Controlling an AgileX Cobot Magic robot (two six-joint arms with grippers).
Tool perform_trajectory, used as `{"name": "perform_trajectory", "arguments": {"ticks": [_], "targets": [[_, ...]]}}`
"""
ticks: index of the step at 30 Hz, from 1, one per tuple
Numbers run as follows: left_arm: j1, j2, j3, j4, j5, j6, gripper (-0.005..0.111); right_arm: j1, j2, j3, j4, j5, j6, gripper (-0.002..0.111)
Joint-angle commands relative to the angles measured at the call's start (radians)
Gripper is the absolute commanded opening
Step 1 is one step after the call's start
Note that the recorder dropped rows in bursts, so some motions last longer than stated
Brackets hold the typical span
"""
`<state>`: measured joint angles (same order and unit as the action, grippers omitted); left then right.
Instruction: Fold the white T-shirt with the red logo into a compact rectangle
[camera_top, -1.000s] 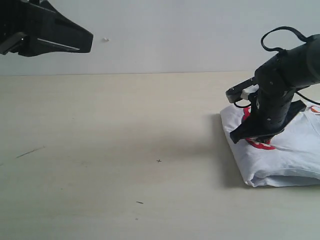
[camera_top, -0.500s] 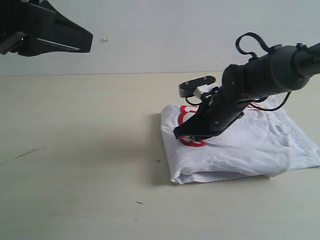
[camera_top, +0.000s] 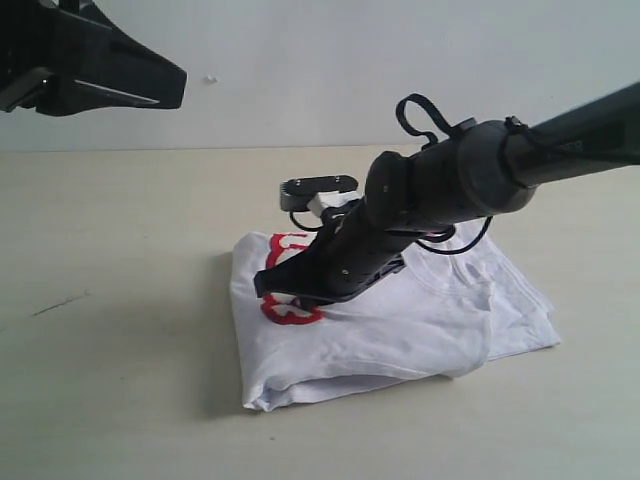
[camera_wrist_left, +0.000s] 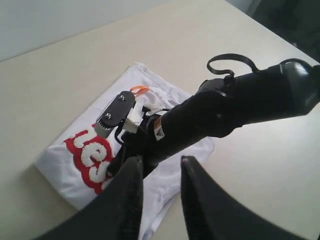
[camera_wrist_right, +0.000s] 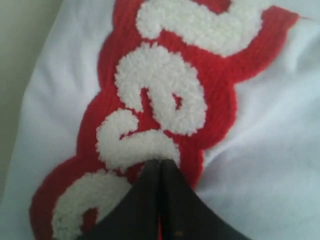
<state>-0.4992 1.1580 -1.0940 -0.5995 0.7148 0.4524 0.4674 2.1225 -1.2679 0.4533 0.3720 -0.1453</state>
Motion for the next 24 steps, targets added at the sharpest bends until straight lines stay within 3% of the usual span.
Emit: {"name": "perform_trajectory", "arguments": {"ticks": [1, 6, 9, 13, 17, 20, 24], "targets": [[0.001, -0.007, 0.001, -0.005, 0.009, -0.007, 0.028, 0.050, 0.020, -0.064, 0.018, 0.065, -0.012, 0.006], [0.001, -0.007, 0.001, -0.005, 0.011, -0.007, 0.028, 0.055, 0.005, -0.112, 0.002, 0.089, -0.010, 0.022], [0.001, -0.007, 0.001, -0.005, 0.014, -0.007, 0.028, 0.043, -0.046, -0.115, -0.090, 0.136, -0.006, 0.024], [0.001, -0.007, 0.001, -0.005, 0.029, -0.007, 0.028, 0.015, -0.104, -0.115, -0.324, 0.262, 0.131, 0.019], [0.001, -0.009, 0.001, 0.014, 0.031, 0.001, 0.021, 0.007, -0.151, -0.054, -0.557, 0.327, 0.289, 0.000], [0.001, -0.011, 0.001, 0.046, 0.036, 0.001, 0.000, 0.007, -0.183, 0.010, -0.587, 0.296, 0.305, 0.000], [0.001, -0.019, 0.001, 0.057, 0.036, 0.001, 0.000, 0.007, -0.203, 0.082, -0.584, 0.291, 0.305, 0.000]]}}
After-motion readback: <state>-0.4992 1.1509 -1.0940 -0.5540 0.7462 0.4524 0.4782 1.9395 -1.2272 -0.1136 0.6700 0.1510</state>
